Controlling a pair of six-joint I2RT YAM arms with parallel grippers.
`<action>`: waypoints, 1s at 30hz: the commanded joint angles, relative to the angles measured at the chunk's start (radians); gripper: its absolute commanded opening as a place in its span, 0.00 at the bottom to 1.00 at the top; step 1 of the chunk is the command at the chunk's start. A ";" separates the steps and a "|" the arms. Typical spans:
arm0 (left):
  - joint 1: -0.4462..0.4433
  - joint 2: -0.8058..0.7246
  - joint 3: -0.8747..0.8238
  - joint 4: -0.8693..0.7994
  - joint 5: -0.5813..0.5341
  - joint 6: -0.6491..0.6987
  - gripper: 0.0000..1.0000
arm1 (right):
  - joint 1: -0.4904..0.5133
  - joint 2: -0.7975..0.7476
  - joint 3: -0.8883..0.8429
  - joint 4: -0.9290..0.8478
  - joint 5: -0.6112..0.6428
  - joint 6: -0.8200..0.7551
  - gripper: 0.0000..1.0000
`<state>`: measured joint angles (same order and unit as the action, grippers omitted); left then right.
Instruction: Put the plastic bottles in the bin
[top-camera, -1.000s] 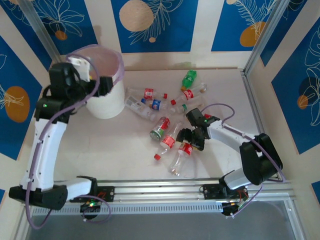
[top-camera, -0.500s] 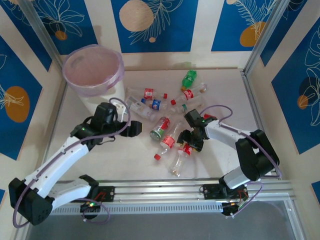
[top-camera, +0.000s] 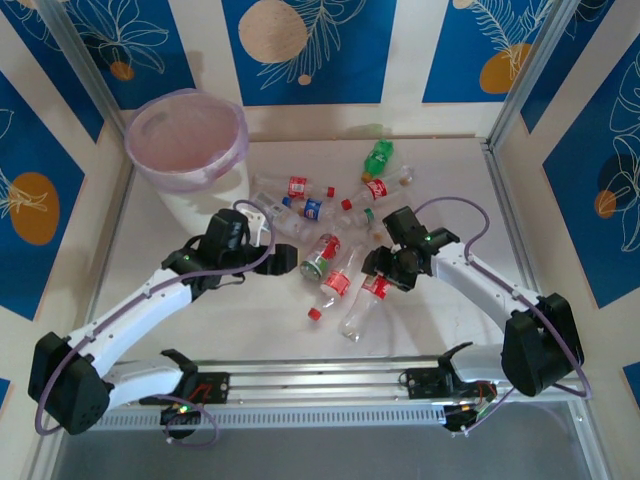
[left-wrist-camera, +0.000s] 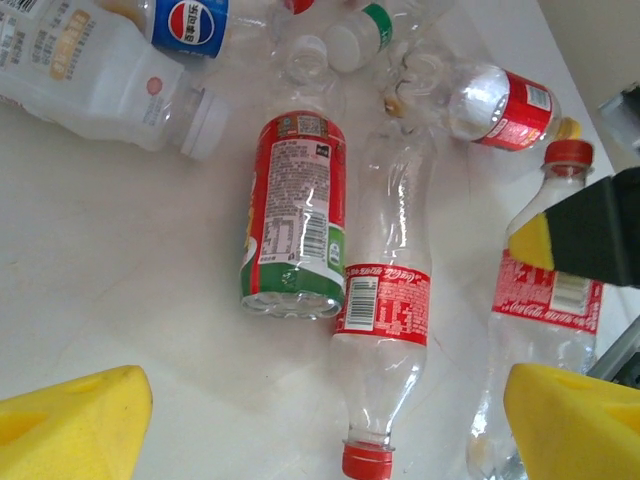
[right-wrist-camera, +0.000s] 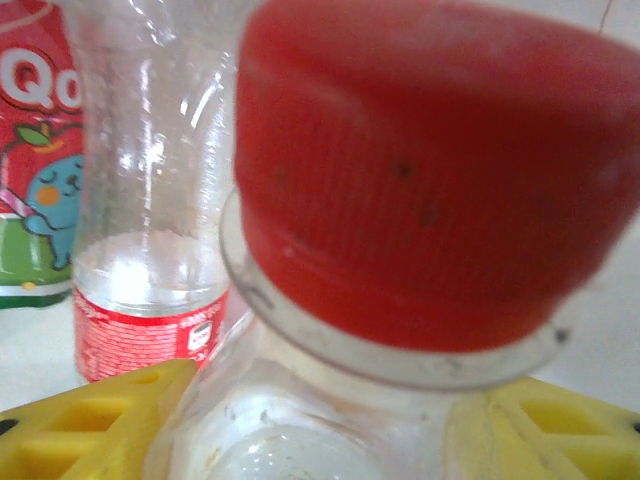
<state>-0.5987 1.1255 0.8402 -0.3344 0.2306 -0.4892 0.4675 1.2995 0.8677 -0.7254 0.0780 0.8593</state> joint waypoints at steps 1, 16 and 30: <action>-0.009 0.019 0.014 0.036 0.057 0.000 0.91 | -0.005 -0.037 -0.012 0.006 -0.019 0.019 0.62; -0.213 0.358 0.168 0.201 0.248 -0.021 1.00 | -0.016 0.043 0.198 0.182 -0.206 -0.036 0.61; -0.216 0.442 0.227 0.216 0.243 -0.005 0.68 | 0.019 0.112 0.243 0.211 -0.237 -0.052 0.61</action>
<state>-0.8101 1.5578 1.0355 -0.1188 0.4534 -0.5072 0.4843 1.4055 1.0813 -0.5262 -0.1322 0.8204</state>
